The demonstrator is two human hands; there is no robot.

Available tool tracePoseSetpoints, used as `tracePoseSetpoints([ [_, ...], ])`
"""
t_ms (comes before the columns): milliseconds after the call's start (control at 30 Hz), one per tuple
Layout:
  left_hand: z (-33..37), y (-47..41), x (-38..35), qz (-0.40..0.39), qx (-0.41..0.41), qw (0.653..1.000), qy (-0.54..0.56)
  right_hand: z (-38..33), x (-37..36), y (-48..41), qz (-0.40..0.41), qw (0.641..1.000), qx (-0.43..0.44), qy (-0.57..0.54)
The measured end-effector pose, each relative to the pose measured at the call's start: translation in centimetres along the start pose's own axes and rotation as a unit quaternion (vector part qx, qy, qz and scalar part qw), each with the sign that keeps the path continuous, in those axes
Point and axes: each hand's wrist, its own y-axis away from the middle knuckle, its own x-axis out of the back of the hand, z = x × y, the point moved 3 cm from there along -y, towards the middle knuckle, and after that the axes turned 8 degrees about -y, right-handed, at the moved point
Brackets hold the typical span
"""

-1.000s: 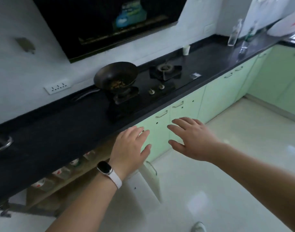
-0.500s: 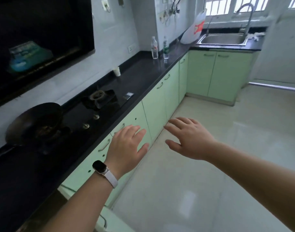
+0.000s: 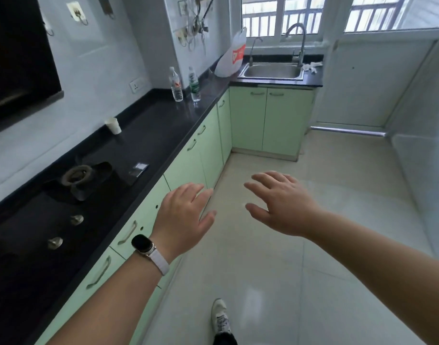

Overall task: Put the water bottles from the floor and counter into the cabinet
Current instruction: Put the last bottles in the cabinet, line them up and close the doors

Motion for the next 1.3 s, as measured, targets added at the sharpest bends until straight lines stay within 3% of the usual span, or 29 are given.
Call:
tracePoseSetpoints([
  [433, -14.2, -12.4, -8.8, 0.033, 0.007, 0.998, 0.045, 0.8, -1.1, -19.5, 0.004, 0.999, -0.029, 0.033],
  [700, -18.2, -17.5, -11.5, 0.007, 0.012, 0.998, 0.058, 2.5, -1.0, -26.4, 0.012, 0.999, -0.035, 0.022],
  [1033, -19.8, -26.4, -16.8, -0.018, 0.022, 0.999, 0.025, 10.9, -2.5, -35.4, 0.006, 0.999, -0.041, -0.013],
  [1300, -18.7, -39.5, -21.0, -0.020, 0.037, 0.999, -0.014, 21.7, -1.8, -44.8, -0.011, 0.999, -0.008, -0.034],
])
